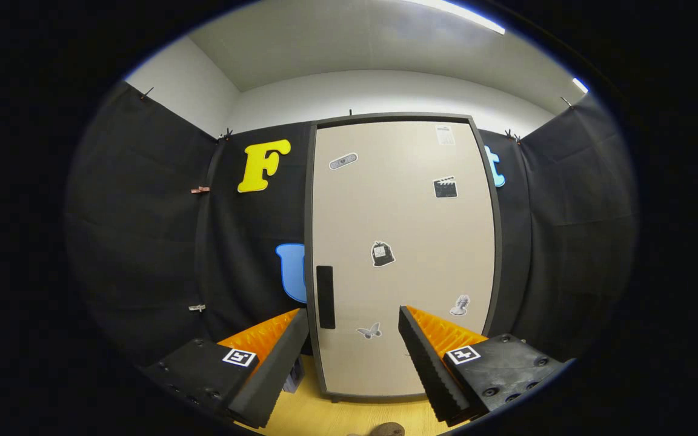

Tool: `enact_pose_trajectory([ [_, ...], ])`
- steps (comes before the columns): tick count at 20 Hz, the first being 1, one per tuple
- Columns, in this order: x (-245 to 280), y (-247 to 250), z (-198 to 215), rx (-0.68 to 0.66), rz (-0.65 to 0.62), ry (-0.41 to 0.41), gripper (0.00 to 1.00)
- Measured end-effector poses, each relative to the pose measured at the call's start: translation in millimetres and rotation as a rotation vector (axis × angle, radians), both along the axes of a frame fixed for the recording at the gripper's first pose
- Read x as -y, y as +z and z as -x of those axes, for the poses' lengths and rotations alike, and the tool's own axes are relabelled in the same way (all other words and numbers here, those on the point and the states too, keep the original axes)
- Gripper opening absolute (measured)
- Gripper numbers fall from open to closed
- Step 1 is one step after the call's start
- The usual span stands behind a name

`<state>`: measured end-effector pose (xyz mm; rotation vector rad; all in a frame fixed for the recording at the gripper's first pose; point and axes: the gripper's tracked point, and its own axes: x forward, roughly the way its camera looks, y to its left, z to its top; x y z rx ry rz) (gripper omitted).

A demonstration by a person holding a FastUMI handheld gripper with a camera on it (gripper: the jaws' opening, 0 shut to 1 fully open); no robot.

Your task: Open the shoe cabinet door, grab the shoes and put them into the shoe cabinet, then close the shoe cabinet door.

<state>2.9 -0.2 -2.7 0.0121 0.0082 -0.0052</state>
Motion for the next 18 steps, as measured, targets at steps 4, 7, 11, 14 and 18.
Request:
enact_pose_trajectory([
  [4, 1.4, -2.4, -3.5, -0.006, -0.001, -0.003, 0.98],
  [7, -0.9, -4.7, -8.5, -0.011, -0.004, 0.003, 0.98],
  [11, -9.9, -8.3, -21.6, -0.016, -0.006, 0.020, 0.97],
  [14, -19.2, -13.9, -36.7, -0.018, -0.005, 0.032, 0.98],
  [18, -35.9, -28.1, -69.2, -0.042, -0.008, 0.051, 0.98],
])
